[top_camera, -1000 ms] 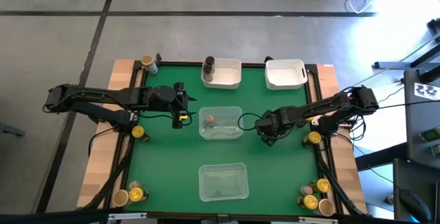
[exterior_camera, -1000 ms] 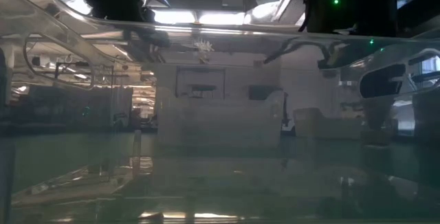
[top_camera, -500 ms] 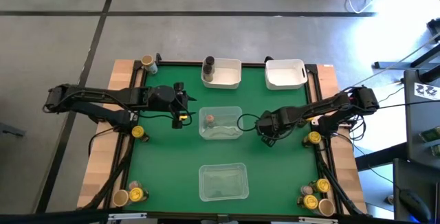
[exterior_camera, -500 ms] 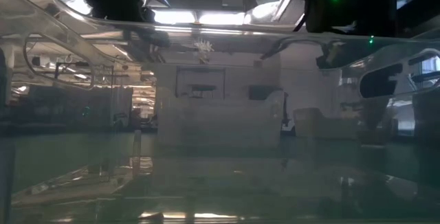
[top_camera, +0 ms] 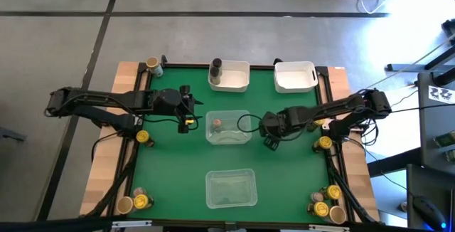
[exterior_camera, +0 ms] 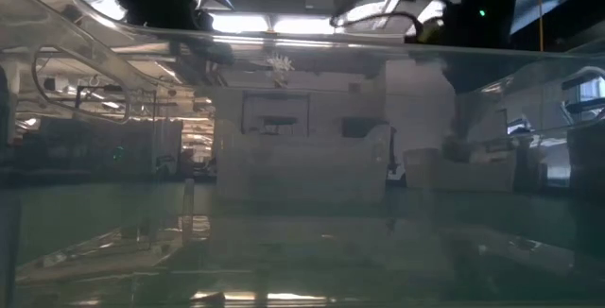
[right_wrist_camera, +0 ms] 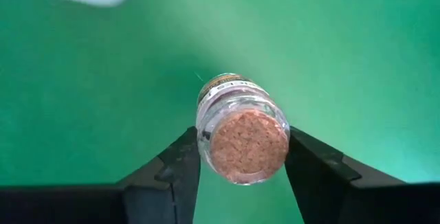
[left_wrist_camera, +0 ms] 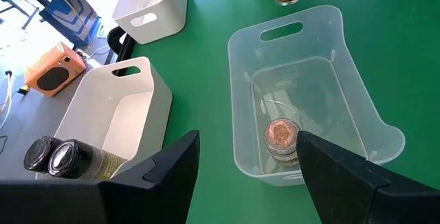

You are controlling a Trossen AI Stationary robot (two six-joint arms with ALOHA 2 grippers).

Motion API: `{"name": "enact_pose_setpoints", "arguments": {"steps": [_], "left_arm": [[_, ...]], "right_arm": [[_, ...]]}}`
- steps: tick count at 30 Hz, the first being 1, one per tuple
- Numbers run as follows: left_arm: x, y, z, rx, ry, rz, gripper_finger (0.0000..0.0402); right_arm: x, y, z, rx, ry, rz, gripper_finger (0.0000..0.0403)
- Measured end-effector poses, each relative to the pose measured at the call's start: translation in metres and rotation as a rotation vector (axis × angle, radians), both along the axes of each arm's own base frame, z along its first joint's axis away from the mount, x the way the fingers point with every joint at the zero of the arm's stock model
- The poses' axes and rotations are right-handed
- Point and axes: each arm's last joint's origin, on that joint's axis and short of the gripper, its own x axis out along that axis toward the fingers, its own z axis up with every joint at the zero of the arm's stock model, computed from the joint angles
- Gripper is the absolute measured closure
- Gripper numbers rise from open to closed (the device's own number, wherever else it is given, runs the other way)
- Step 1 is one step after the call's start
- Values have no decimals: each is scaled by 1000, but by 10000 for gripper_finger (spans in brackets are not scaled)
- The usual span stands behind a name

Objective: Sort spices by type
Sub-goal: Put the middle right transparent seasoning bottle into the center transparent bin

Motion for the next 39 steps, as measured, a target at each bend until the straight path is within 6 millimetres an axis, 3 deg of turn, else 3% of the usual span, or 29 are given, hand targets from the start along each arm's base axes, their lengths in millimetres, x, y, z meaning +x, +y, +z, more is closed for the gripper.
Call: {"name": "enact_pose_setpoints", "arguments": {"steps": [13,20,25,31,39], "left_arm": [[0,0,0,0,0,0,171],[0,0,0,0,0,0,171],[0,0,0,0,-3,0,171],[0,0,0,1,-7,0,171],[1,0,2,2,-29,0,171]], "right_arm": [[25,1,57,-75,-200,109,222],[41,2,70,-126,-353,188,222],[63,5,65,-174,-455,302,222],[85,8,43,-244,-435,459,223],[98,-14,10,-236,-295,459,222]]}}
